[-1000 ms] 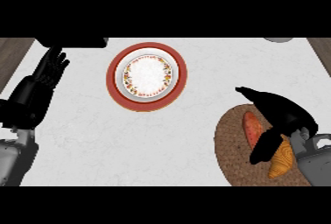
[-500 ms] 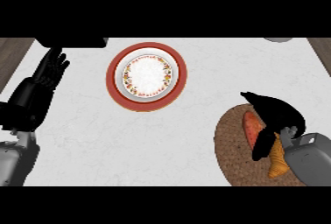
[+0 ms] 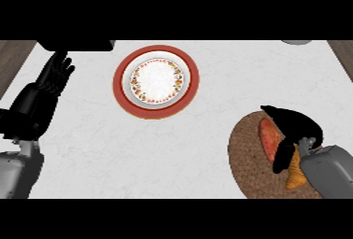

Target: Pick the sweet potato from the placemat and place it in the plate

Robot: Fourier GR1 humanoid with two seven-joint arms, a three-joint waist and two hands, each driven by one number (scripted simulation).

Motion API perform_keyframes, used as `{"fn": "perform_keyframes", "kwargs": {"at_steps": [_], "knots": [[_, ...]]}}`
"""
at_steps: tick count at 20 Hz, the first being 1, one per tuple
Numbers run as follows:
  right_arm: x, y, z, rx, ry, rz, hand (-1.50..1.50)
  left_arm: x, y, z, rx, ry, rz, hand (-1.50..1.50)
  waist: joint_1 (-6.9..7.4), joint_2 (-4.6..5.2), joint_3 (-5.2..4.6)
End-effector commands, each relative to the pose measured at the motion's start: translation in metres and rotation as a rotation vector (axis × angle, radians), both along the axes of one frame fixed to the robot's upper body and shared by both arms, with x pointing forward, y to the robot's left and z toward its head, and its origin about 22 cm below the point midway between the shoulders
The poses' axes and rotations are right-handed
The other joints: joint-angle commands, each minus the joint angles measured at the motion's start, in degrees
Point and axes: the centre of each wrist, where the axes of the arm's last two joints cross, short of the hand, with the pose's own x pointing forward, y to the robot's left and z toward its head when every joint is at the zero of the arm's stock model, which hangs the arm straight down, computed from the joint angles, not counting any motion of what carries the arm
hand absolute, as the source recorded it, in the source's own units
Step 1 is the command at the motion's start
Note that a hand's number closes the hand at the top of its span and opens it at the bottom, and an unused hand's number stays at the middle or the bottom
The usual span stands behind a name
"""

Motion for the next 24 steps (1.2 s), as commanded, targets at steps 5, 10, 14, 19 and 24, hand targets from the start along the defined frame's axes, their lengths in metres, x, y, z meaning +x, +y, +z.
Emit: {"fn": "perform_keyframes", "kwargs": {"at_steps": [5, 10, 14, 19, 24], "knots": [[-0.007, 0.001, -0.041, -0.014, 0.07, 0.008, -1.5, -0.01, -0.007, -0.021, 0.001, 0.003, -0.001, 0.0, 0.09, 0.0, 0.01], [0.004, -0.004, -0.065, -0.108, 0.061, -0.014, -1.5, 0.002, -0.013, -0.001, -0.002, -0.01, -0.008, 0.0, 0.28, 0.1, 0.03], [0.006, -0.022, -0.05, -0.009, -0.172, 0.049, 1.5, 0.003, -0.005, 0.0, -0.002, -0.005, 0.012, 0.0, 0.18, 0.08, 0.07], [0.006, 0.004, -0.051, -0.048, -0.315, 0.08, 1.5, 0.001, -0.009, 0.006, 0.002, -0.013, -0.008, 0.0, 0.11, -0.01, 0.02], [-0.027, 0.011, -0.052, -0.182, -0.391, -0.216, 1.5, -0.009, 0.005, -0.01, 0.002, 0.009, 0.039, 0.0, -1.45, -0.65, -0.09]]}}
